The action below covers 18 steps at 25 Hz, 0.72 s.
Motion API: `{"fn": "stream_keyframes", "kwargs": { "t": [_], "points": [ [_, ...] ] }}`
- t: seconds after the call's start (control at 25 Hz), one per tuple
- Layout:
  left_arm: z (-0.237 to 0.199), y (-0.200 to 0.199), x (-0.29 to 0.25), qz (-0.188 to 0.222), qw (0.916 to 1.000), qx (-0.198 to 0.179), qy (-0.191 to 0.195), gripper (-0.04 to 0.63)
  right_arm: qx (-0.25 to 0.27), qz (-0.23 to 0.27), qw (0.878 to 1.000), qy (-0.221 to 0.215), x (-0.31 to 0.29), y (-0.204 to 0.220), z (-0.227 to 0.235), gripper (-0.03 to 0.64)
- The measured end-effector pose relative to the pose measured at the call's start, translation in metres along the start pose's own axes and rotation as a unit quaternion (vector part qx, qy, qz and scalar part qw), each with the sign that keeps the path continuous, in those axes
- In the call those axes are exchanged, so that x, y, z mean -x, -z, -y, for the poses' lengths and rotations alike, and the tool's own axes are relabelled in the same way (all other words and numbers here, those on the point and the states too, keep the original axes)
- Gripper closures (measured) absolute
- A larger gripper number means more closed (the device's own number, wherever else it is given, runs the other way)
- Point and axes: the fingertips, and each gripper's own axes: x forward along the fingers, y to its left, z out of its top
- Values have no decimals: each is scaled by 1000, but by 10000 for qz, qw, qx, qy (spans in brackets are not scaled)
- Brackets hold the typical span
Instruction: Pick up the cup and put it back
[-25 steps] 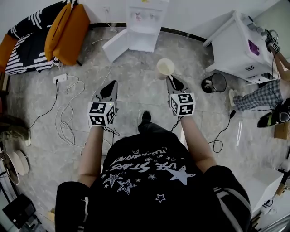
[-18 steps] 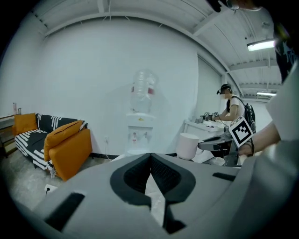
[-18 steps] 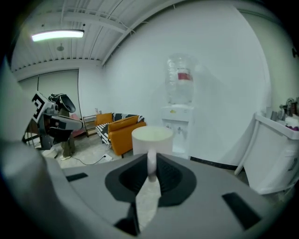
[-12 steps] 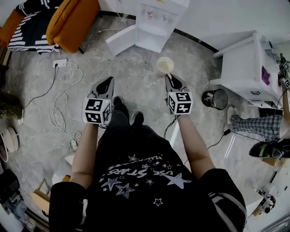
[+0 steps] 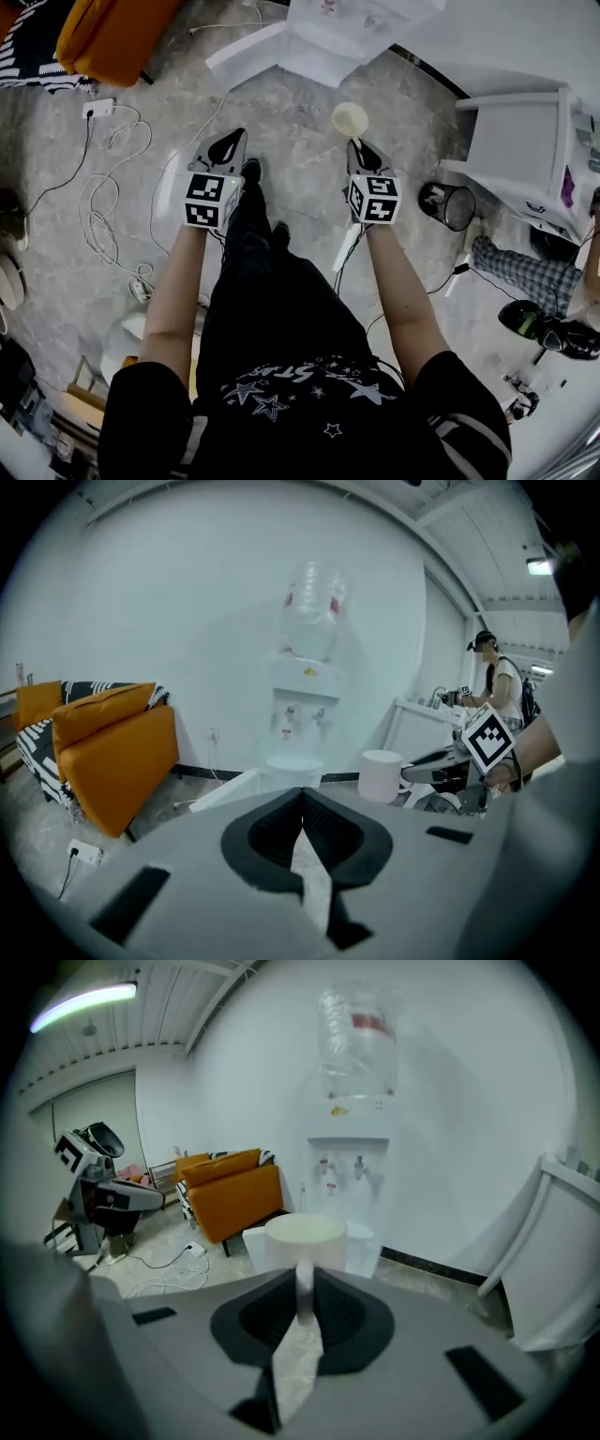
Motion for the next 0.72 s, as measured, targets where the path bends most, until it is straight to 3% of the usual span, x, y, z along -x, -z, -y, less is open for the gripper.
{"fn": "stream_keyframes", "kwargs": {
  "t": [0.28, 0.48, 0.72],
  "points": [
    [-76, 56, -102, -265, 9994, 212, 3, 586, -86, -397, 9987, 304, -143, 37, 18, 569],
    [-113, 98, -171, -256, 9994, 254, 3, 586, -599, -447, 9957, 547, -235, 76, 41, 569],
    [-159, 166, -220, -340, 9989, 317, 2, 586, -742, -522, 9929, 773, -341, 121, 64, 569]
  ]
}}
